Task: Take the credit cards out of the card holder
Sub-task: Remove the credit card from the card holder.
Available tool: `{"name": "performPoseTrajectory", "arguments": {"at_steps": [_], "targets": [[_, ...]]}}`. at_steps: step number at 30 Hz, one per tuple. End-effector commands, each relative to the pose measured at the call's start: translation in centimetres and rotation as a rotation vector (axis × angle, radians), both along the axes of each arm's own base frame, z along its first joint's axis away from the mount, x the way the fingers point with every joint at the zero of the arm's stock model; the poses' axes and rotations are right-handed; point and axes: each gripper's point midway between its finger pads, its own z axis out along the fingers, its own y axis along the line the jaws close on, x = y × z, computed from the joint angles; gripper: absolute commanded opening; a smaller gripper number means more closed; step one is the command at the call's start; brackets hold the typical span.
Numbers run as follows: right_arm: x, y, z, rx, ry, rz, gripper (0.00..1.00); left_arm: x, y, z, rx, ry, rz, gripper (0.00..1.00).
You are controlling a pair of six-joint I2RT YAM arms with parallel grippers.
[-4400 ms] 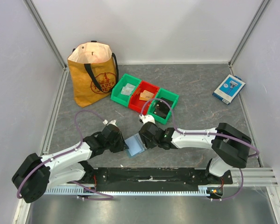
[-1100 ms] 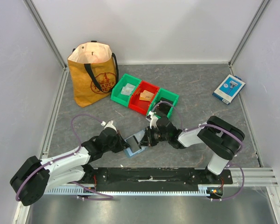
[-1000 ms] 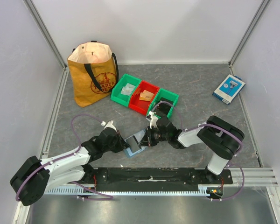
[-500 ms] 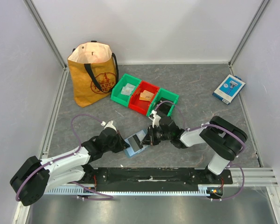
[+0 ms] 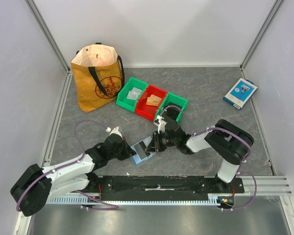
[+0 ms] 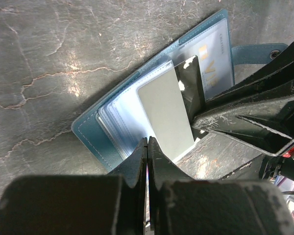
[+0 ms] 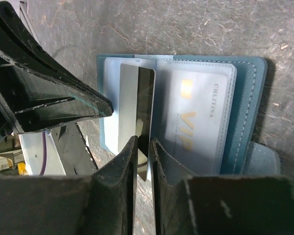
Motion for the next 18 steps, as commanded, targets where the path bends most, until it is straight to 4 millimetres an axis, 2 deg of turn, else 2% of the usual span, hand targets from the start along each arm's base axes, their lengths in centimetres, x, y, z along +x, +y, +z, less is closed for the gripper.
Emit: {"name": "performPoseTrajectory", "arguments": {"at_steps": [1, 3, 6, 13, 18], "targets": [[0.3, 0.1, -0.5, -0.001, 0.010, -0.002, 0.15, -1.7, 2.5, -2.7, 0.119, 0.080, 0.018, 0.02], [0.4, 0.0, -0.2, -0.002, 0.002, -0.012, 0.06, -1.7, 2.5, -2.7, 0.117, 0.081, 0.021, 0.02], [0.9, -0.8, 0.3, -0.009, -0.011, -0.033, 0.00, -1.7, 2.6, -2.7, 0.115, 0.076, 0.027, 0.02], [2.0, -2.8, 1.7, -0.050, -0.030, -0.087, 0.00, -1.6, 2.5, -2.5, 0.117, 0.070, 0.024, 0.02], [2.2, -3.2, 4.7, -0.019, -0.054, -0.129, 0.00, -0.5, 2.3, -0.5, 0.143, -0.002, -0.015, 0.05]]}}
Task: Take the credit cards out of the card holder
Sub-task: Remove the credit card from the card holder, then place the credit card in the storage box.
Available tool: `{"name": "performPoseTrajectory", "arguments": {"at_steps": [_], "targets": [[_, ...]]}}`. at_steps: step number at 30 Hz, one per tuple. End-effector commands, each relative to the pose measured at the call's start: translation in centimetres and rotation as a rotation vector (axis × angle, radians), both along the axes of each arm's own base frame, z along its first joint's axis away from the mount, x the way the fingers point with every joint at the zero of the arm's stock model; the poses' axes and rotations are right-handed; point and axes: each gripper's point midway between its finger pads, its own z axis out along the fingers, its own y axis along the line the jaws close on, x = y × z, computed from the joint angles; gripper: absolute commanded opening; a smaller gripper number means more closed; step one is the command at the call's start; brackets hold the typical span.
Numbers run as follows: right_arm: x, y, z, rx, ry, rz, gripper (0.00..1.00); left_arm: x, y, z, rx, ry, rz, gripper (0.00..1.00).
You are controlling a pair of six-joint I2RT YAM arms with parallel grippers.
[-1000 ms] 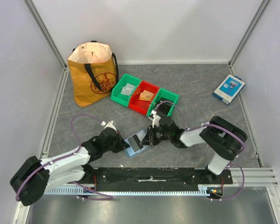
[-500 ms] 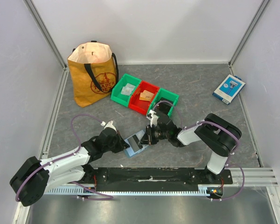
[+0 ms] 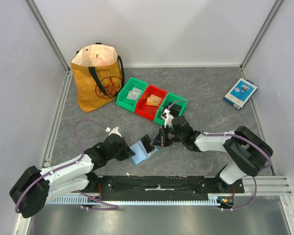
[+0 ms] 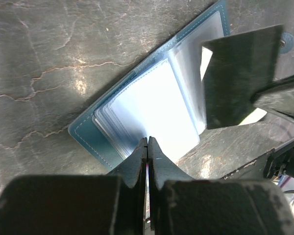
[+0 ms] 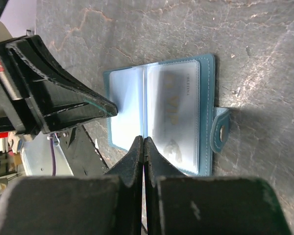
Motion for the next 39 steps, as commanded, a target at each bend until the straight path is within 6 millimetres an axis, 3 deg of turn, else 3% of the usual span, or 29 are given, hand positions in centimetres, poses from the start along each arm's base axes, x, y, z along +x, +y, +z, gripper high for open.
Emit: {"name": "performPoseTrajectory", "arguments": {"at_steps": [1, 3, 8, 11, 15, 17, 25, 31, 39], "targets": [[0.5, -1.1, 2.3, -0.009, -0.036, -0.057, 0.00, 0.0, 2.0, 0.1, 0.139, -0.033, -0.024, 0.09], [0.8, -1.4, 3.5, -0.011, -0.040, -0.094, 0.00, 1.0, 1.8, 1.9, 0.146, -0.110, -0.044, 0.19], [1.2, -1.9, 6.7, 0.026, -0.052, -0.167, 0.00, 3.0, 1.1, 7.7, 0.182, -0.336, -0.111, 0.61], [1.4, -2.3, 8.2, 0.049, -0.048, -0.210, 0.00, 3.5, 0.2, 10.6, 0.214, -0.467, -0.188, 0.68], [1.5, -2.7, 9.9, 0.083, -0.024, -0.272, 0.00, 3.0, -1.9, 14.5, 0.272, -0.685, -0.321, 0.71], [1.5, -2.9, 10.7, 0.107, -0.020, -0.291, 0.00, 2.4, -3.2, 15.5, 0.311, -0.780, -0.404, 0.79], [1.3, -3.5, 13.2, 0.163, -0.023, -0.336, 0.00, 0.8, -7.4, 17.3, 0.521, -1.142, -0.615, 0.81], [1.0, -3.9, 14.0, 0.187, -0.019, -0.348, 0.00, 0.9, -9.5, 18.4, 0.619, -1.313, -0.614, 0.79], [0.7, -4.4, 15.4, 0.222, -0.029, -0.368, 0.00, 1.3, -12.0, 17.2, 0.777, -1.398, -0.638, 0.70]]}}
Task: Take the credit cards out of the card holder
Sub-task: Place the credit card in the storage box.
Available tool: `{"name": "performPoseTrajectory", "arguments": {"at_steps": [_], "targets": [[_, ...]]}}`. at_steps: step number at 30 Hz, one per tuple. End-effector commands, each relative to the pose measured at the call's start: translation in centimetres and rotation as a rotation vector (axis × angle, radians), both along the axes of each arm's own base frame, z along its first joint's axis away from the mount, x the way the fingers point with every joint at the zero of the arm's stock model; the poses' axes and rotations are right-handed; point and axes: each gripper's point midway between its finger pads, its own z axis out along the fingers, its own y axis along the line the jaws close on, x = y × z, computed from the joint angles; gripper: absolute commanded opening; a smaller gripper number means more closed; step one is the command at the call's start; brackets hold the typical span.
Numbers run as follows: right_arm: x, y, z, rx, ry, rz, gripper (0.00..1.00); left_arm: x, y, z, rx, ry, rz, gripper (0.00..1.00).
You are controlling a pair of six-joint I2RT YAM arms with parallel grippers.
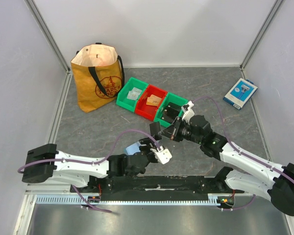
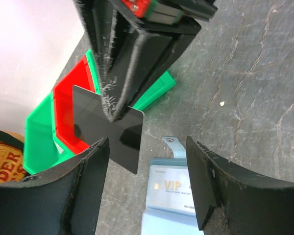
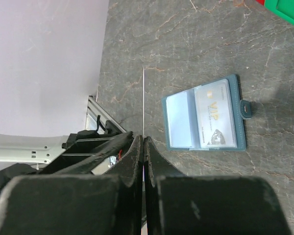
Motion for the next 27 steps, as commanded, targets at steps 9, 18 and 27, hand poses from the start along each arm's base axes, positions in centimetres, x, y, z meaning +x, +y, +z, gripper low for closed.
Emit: {"name": "performPoseTrajectory", "arguments": {"at_steps": [9, 18, 27], "targets": [[0.2, -0.5, 2.5, 0.052, -0.025, -0.040, 0.00, 1.6, -1.2, 2.7, -0.044, -0.164, 0.109, 0.40], [1.0, -1.1, 3.5, 0.025, -0.127, -0.062, 0.18, 1.7, -0.1, 2.0, -0.081, -0.089, 0.158, 0.02], [1.7, -1.9, 7.4, -0.080, -0.444, 0.011, 0.77, 2.8, 3.1, 1.6, -0.388, 0.298, 0.179, 0.02]]}}
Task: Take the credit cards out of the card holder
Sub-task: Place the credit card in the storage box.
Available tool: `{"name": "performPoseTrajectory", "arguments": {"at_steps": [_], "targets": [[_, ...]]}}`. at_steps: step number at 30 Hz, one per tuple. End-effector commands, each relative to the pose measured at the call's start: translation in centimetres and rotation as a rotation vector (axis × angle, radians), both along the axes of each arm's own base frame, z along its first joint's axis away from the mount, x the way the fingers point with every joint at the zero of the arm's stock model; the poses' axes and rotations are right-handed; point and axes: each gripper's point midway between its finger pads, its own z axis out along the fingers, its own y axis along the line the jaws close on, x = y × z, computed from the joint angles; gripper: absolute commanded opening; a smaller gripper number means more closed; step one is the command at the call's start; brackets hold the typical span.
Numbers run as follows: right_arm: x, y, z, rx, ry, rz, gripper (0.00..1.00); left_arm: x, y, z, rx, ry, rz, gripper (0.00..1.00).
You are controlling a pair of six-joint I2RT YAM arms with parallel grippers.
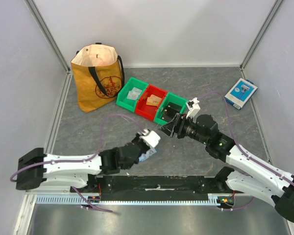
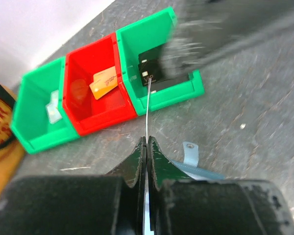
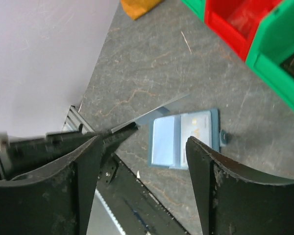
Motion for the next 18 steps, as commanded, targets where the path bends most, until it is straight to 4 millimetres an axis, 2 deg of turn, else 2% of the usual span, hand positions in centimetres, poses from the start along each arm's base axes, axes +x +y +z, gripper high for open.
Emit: {"name": "performPoseTrajectory", "arguments": {"at_steps": [1, 7, 12, 18], "targets": [[0.8, -0.1, 5.0, -0.038, -0.269, 0.059, 0.80, -0.2, 0.9, 0.5, -0.316, 0.264, -0.028, 0.02], [-0.9, 0.3, 6.2, -0.098, -0.466, 0.223, 0.83, -0.2, 2.9, 3.0, -0.595, 0.415, -0.119, 0.02], [-2.7, 1.1, 7.0, -0.101, -0.566, 0.368, 0.83, -1.5, 2.9, 4.6, -0.722, 0.494, -0.234, 0.02], [-3.3, 1.7, 6.7, -0.113, -0.614, 0.461, 0.80, -3.1, 2.8, 5.8, -0.813, 0.559, -0.390, 0.02]]}}
